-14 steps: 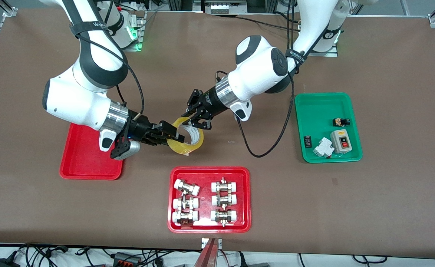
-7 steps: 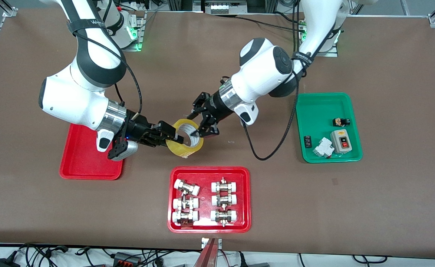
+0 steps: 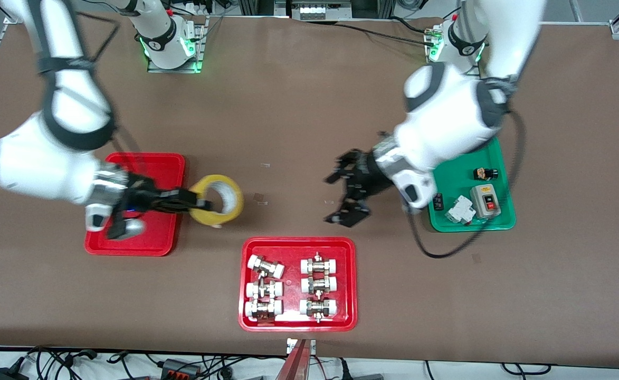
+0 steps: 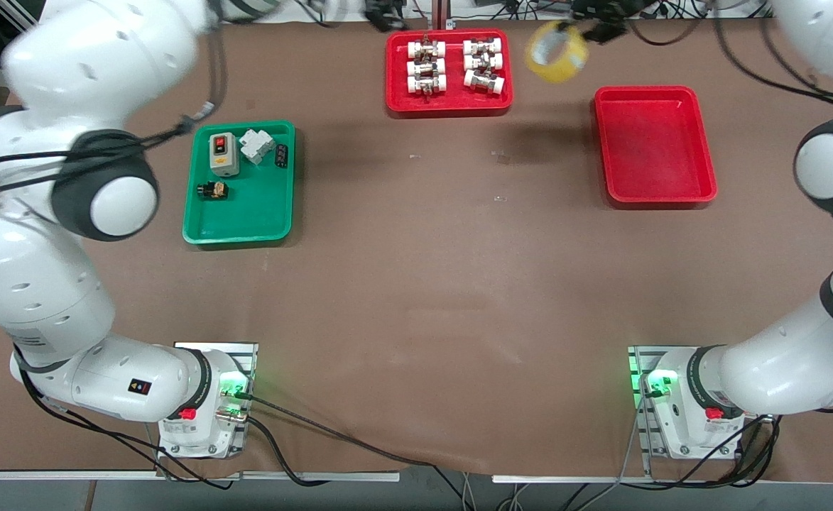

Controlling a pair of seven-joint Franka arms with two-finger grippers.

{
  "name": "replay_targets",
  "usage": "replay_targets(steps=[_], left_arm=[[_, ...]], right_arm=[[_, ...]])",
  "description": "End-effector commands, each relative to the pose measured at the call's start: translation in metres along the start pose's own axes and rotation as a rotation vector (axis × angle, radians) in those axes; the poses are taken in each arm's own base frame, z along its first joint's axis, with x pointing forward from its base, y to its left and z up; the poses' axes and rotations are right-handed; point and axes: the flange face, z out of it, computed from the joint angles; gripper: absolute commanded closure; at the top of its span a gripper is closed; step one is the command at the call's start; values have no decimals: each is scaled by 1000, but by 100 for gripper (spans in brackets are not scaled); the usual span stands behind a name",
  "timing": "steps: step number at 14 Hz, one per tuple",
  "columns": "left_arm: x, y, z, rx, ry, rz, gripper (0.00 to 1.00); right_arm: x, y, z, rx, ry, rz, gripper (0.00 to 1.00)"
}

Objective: Left arm passes tape to right arm into tray
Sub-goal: 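Lower the tape into the empty red tray while the left gripper withdraws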

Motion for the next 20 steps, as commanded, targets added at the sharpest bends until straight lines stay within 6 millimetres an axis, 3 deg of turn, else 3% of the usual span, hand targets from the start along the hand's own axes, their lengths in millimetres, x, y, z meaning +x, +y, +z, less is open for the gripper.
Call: replay_targets(steps=[1, 4, 6, 8, 11, 12, 13, 14, 15, 18, 20], left_arm=[[33, -14, -57, 138, 13, 238, 0], [70, -39, -100, 349, 39, 566, 0], [93, -51, -132, 421, 15, 652, 0], [93, -72, -157, 569, 97, 703, 0], [99, -93, -177, 789, 253, 811, 0], [104, -94, -181, 807, 236, 870, 0], [108, -96, -185, 822, 209, 929, 0], [115, -102, -184, 848, 174, 977, 0], [117, -107, -188, 845, 183, 988, 0], [113, -136, -182, 826, 245, 1007, 0], [111, -158, -173, 820, 284, 1025, 0]], right_arm=[[-6, 87, -36, 67, -66, -49, 100], [-21, 203, -47, 110, -114, -95, 100], [-34, 259, -46, 145, -126, -123, 100], [-42, 295, -31, 155, -148, -141, 100], [-48, 321, -18, 112, -181, -178, 100], [-49, 329, -11, 96, -190, -207, 92], [-49, 334, -5, 74, -201, -223, 76], [-48, 334, -3, 43, -213, -238, 34], [-44, 328, 0, -5, -232, -266, 0], [-31, 312, 7, -179, -296, -392, 0], [-22, 284, 5, -309, -316, -487, 0]])
